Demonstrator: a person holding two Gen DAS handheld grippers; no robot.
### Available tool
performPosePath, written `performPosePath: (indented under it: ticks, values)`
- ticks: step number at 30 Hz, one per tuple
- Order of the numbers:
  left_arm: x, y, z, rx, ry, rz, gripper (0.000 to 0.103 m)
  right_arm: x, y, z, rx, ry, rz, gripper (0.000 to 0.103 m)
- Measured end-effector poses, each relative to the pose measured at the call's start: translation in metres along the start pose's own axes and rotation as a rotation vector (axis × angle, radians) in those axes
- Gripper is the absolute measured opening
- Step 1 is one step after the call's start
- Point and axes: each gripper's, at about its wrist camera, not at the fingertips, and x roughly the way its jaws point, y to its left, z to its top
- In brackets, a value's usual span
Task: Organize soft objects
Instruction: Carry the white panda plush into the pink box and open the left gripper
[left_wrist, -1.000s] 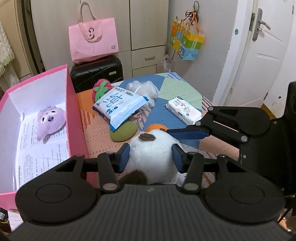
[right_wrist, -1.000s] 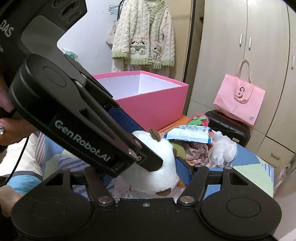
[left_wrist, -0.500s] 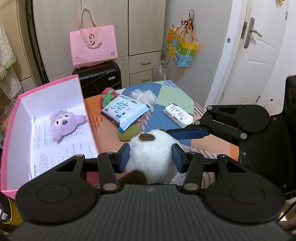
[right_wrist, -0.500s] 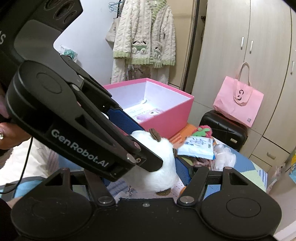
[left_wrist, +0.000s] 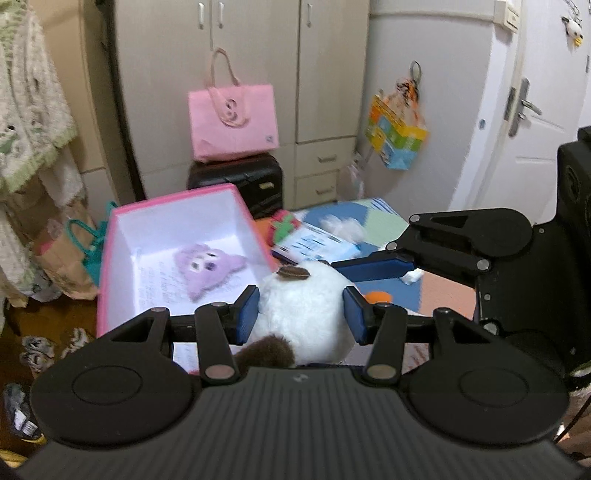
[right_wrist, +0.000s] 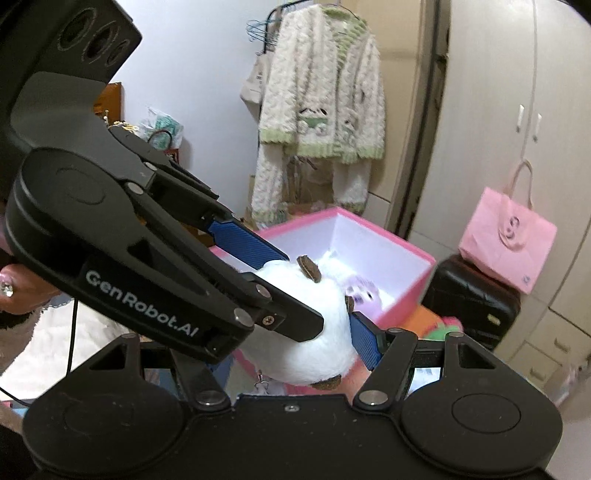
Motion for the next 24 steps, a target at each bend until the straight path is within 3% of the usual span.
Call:
performPosePath:
  ticks: [9, 15, 24]
  values:
    - [0.011, 0.063, 0.008, -0.076, -0.061, 0.042, 0.048, 0.056, -0.010, 0.030, -0.007, -0.019, 0.049, 0.072]
    - [0.051, 0.112, 0.020, -0.170, -0.050, 0.013, 0.048, 0.106, -0.043, 0.048, 0.019, 0.025, 0.102, 0.072]
    - [0.116, 0.145, 0.027, -0.190, -0.008, 0.098, 0.048, 0.177, -0.066, 0.050, -0.042, 0.094, 0.119, 0.072]
